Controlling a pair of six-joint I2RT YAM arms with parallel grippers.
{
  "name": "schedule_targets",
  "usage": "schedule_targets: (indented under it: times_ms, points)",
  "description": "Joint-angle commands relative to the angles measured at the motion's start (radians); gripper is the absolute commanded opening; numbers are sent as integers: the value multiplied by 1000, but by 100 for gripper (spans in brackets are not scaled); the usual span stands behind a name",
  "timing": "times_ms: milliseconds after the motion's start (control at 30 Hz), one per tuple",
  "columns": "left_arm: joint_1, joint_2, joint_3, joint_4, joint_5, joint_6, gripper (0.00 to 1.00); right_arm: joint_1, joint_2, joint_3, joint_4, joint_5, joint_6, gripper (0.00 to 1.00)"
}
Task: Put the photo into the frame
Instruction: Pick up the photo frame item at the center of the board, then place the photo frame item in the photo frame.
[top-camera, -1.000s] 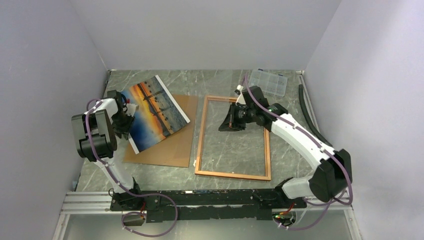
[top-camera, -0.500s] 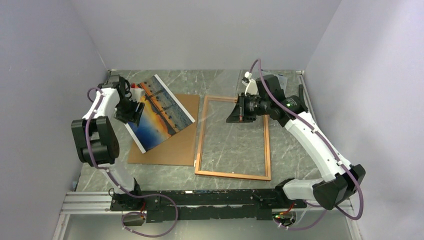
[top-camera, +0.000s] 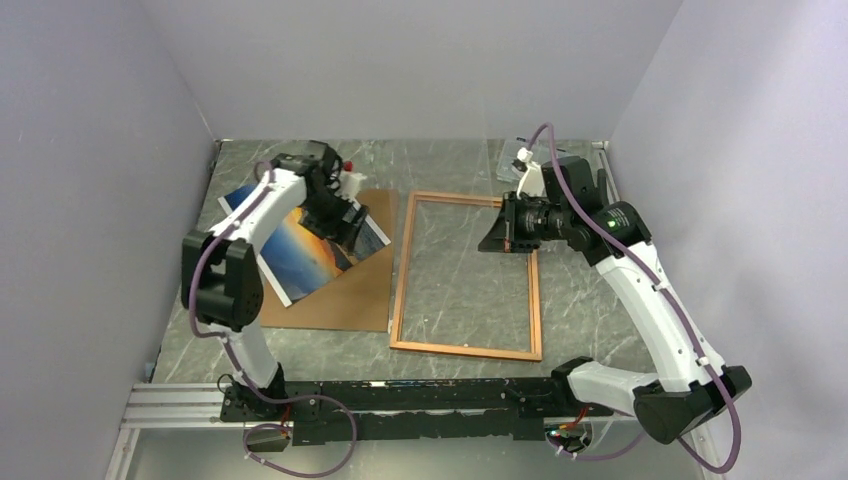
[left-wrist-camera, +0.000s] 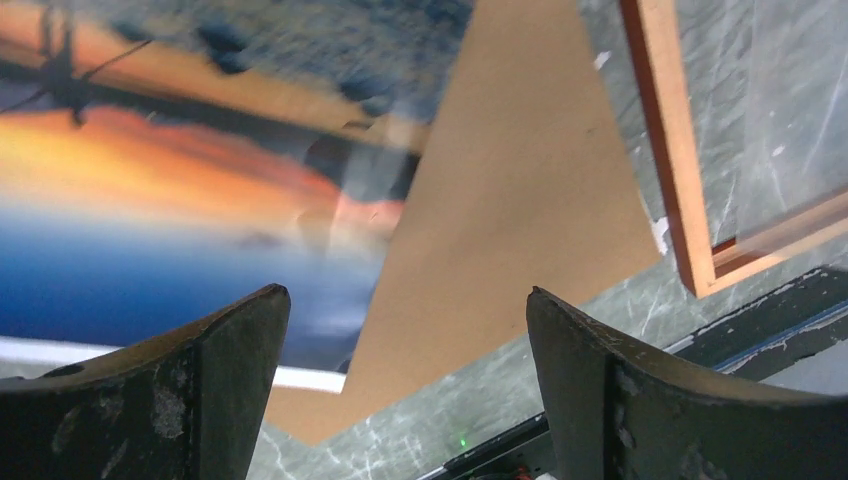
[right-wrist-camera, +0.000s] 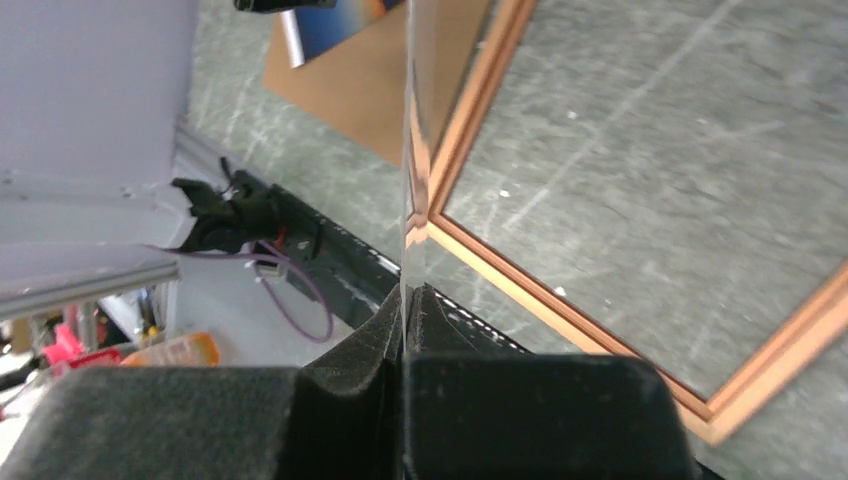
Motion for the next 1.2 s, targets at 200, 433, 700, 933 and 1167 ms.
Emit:
schedule_targets:
  times_ms: [200, 433, 700, 933, 1167]
  points:
    - [-210, 155, 145, 123, 9, -77, 94, -30, -104, 16, -139, 191, -3, 0]
    - [-259, 332, 244, 163, 13, -108, 91, -31, -153, -34, -171, 248, 18, 0]
    - [-293, 460, 328, 178, 71, -158, 84, -33, -150, -14, -192, 254, 21, 0]
    - [-312, 473, 317, 218, 108, -181, 78, -34, -146, -48, -172, 246, 28, 0]
    - [-316, 515, 300, 228, 14, -201, 62, -34, -136, -55, -158, 248, 32, 0]
